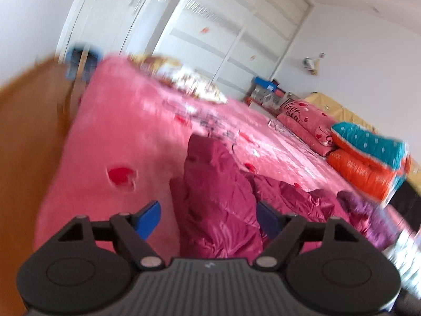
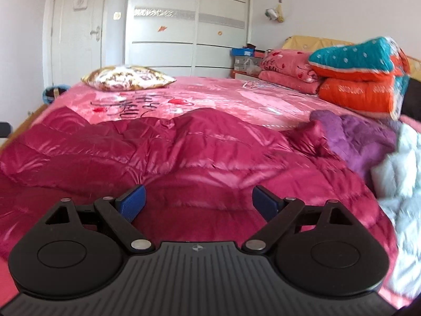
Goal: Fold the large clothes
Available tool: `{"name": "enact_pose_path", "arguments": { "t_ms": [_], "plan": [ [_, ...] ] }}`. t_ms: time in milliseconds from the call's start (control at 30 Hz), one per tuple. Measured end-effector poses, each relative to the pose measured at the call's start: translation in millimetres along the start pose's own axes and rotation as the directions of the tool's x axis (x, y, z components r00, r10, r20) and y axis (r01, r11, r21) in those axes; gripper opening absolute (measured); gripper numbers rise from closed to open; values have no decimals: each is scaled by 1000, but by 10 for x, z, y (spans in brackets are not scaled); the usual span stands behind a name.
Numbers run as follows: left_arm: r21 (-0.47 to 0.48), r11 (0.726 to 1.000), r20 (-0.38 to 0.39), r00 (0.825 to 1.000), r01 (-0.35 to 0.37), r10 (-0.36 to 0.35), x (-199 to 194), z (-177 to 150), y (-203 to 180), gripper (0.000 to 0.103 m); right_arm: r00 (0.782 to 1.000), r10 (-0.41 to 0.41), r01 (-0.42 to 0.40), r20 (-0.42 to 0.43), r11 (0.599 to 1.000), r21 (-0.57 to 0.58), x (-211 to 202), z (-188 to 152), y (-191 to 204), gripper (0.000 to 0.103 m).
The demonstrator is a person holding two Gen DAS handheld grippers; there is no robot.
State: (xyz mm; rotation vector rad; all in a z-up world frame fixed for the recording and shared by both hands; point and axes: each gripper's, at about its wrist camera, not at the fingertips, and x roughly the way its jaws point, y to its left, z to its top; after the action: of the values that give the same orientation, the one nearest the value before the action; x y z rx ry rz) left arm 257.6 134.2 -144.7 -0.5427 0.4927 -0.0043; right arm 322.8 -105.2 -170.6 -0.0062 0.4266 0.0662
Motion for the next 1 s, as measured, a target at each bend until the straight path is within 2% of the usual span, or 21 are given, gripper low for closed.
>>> {"name": "enact_pose_path", "arguments": {
  "t_ms": [133, 267, 400, 500, 567, 633, 900, 1000],
  "plan": [
    [-229, 972, -128, 988, 52, -83, 280, 11, 263, 88, 1000, -8, 11, -20, 989, 147, -276, -177, -325, 103],
    [-292, 954, -170, 979, 62, -116, 433, -25, 345, 92, 998, -26, 47, -63, 933, 358, -499, -387, -804, 103],
    [-361, 924, -201, 956, 128, -212, 554, -42, 440, 95, 995, -20, 73, -98, 814, 576, -655, -654, -1345, 103],
    [-358, 923, -223, 946, 144, -234, 637, -60, 421, 97, 993, -28, 101, -114, 708, 699, -698, -882, -1707, 103],
    [-337, 926, -236, 937, 168, -256, 682, -62, 368, 102, 996, -4, 71, -89, 633, 771, -687, -1004, -1919, 103],
    [-336, 923, -250, 927, 189, -281, 733, -73, 330, 102, 999, 20, 22, -42, 577, 817, -668, -1076, -2099, 103],
    [-349, 914, -269, 912, 208, -310, 893, -72, 291, 102, 992, 117, -92, 38, 498, 862, -233, -1028, -2548, 103],
    [-357, 907, -270, 905, 224, -329, 945, -64, 286, 102, 978, 191, -166, 87, 453, 876, -71, -1003, -2688, 103]
  ]
}}
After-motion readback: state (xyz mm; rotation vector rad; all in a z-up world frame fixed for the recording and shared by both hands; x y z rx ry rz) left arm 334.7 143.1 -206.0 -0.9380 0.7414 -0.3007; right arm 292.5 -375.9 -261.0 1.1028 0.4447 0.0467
